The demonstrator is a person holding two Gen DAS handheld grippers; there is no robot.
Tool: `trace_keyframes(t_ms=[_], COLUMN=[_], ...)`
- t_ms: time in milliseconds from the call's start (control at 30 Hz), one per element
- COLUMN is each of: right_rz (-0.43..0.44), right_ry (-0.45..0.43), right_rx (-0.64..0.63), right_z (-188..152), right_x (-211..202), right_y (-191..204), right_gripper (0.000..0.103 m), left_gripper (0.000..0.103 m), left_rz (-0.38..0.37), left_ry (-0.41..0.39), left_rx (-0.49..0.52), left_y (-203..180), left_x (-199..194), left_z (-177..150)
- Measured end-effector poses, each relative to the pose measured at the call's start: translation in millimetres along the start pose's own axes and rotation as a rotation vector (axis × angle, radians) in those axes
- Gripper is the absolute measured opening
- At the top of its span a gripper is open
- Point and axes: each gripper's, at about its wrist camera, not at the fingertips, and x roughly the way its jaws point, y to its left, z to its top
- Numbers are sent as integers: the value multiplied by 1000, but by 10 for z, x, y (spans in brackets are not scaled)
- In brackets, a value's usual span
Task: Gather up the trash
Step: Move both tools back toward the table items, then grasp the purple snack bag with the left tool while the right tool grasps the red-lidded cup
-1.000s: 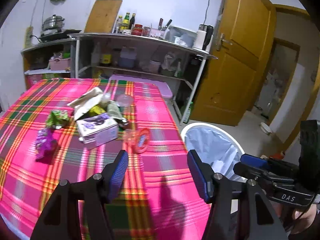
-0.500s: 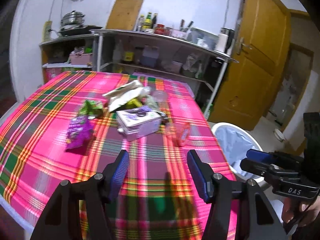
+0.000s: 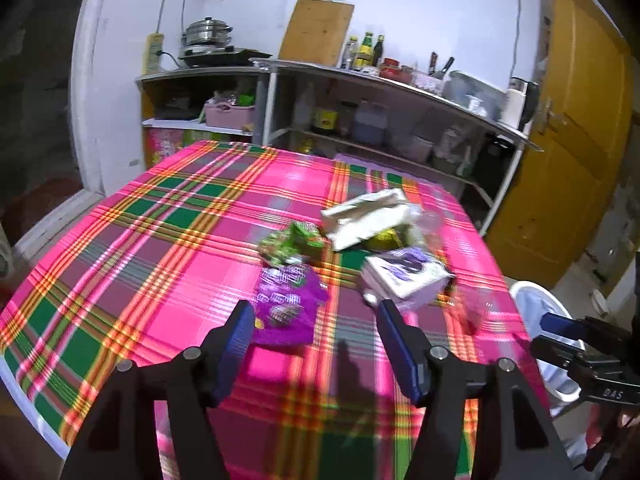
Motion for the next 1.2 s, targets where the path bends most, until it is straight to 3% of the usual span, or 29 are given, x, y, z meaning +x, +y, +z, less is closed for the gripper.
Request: trace_keyframes(t_ms=[133,667,733,800,867,1200], right_rz=[5,7,9,5,9,26], right_ry=[8,84,93,99,104,60], right_rx=[-12,-32,-30,-28,-23,26], right_z=[82,257,255,250,248,175], right_x=[138,682,708,725,727,493], right_y=[-8,21,15,4,-11,-29], right_gripper=[62,64,64,62,47,46], left_gripper=[68,65,54,51,51,49], left_rz=[24,-8,-8,-16,-14,-51], left_ry=[24,157,155,153,148,113], left_rx=[-3,-51,-59,-59,-53,-17], left_y=[119,236,253,257,247,54], left_x=[160,667,665,659,648,428], left_z=[75,15,12,8,-2,-83])
